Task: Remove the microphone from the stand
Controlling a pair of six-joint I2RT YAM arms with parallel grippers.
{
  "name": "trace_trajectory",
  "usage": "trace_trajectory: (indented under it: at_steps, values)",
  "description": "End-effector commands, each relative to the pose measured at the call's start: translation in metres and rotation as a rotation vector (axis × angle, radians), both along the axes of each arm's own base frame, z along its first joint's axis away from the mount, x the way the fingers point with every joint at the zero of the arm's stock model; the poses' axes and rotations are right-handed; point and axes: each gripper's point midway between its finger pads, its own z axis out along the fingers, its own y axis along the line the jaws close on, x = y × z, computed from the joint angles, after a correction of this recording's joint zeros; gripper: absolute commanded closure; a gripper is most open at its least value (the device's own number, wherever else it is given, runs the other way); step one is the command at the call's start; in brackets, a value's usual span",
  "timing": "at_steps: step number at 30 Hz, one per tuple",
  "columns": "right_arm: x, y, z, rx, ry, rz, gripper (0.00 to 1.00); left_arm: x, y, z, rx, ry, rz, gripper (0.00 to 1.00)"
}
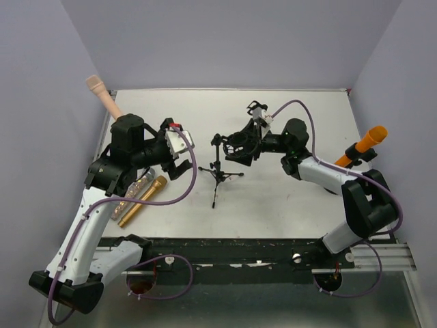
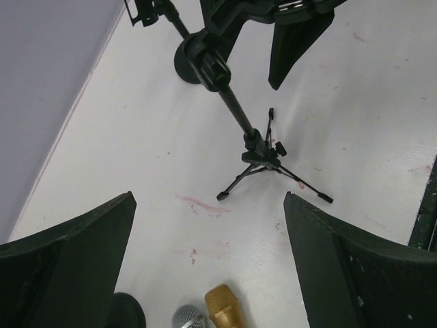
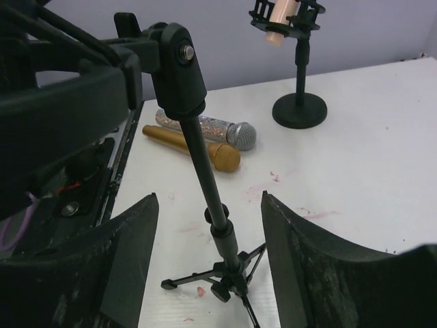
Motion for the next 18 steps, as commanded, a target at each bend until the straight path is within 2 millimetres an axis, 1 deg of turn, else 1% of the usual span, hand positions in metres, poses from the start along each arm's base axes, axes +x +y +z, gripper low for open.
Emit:
trace_trajectory:
  at_steps: [1,5,8,13,18]
  values:
    - [-0.009,0.009,0.025,0.071,-0.017,0.122,0.32,0.014,0.02,0.014,-0.01,-0.027,0.139,0.03]
    - [-0.01,0.012,0.024,0.075,0.006,0.152,0.34,0.021,0.02,0.03,-0.046,-0.036,0.156,0.04]
    - [-0.007,0.014,0.022,0.078,0.002,0.149,0.35,0.023,0.02,0.035,-0.052,-0.043,0.16,0.04]
    - [-0.002,0.015,0.012,0.087,0.016,0.113,0.35,0.026,0.021,0.031,-0.043,-0.034,0.166,0.05]
    - [-0.002,0.026,0.008,0.107,0.035,0.079,0.34,0.027,0.022,0.028,-0.042,-0.024,0.17,0.05]
